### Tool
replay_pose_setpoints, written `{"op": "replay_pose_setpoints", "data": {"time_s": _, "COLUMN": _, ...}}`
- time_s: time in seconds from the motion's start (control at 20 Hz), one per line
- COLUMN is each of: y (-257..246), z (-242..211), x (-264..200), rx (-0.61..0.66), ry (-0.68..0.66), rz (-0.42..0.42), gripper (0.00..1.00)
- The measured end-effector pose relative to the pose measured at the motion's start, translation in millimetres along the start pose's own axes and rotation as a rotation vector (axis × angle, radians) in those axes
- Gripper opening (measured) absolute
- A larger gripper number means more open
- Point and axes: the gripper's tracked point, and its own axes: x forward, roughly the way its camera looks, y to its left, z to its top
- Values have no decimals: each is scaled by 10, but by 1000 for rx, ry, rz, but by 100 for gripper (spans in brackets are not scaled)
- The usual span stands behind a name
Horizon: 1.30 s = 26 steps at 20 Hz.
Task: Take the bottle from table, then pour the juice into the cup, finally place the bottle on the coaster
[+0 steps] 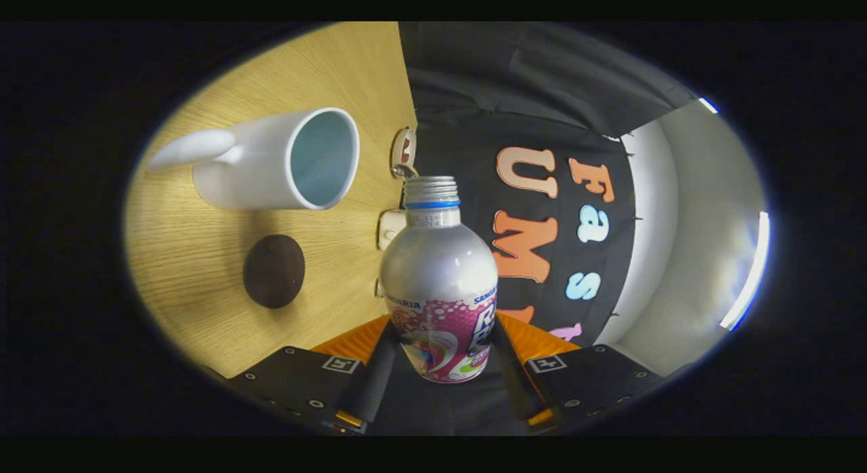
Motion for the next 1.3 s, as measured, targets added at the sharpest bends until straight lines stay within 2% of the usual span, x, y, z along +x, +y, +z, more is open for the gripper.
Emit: {"op": "replay_pose_setpoints", "data": {"time_s": 1.3, "y": -100, "z": -30, "x": 21, "rx": -124, "ry": -7, "rz": -1, "gripper": 74}}
